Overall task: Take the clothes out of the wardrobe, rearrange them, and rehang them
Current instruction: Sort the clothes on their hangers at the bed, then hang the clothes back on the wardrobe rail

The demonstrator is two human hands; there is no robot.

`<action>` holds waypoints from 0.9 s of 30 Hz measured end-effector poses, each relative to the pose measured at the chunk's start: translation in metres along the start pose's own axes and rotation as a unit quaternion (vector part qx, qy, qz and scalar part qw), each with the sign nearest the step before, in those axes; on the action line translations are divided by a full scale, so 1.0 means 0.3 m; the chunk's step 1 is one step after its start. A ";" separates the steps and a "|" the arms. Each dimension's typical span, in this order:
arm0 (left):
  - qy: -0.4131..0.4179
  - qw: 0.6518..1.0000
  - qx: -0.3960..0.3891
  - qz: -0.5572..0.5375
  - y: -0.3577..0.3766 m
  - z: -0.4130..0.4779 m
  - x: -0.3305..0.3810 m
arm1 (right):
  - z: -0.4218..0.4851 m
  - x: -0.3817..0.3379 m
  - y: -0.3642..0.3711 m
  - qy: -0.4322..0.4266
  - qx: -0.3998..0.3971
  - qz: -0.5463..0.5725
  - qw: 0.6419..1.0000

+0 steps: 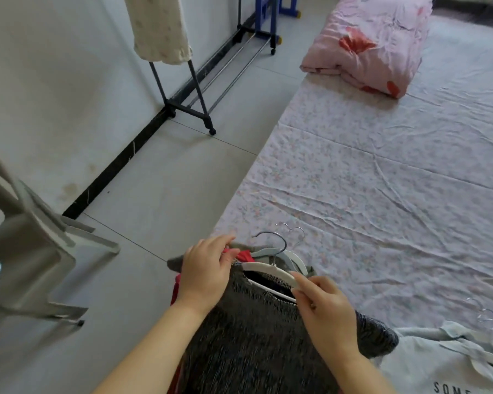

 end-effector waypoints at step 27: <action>-0.221 0.753 0.598 0.161 -1.563 -2.298 -0.577 | -1.221 -2.242 0.169 -0.659 -0.143 0.125 0.727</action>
Point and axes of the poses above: each hand's wrist, its own z-axis towards the middle knuckle, its own y-axis out of the palm, x = y × z, the point moved 8 cm from there along z, towards the middle knuckle, and after that the axes turned 4 degrees about -x, right-handed, at the moved point
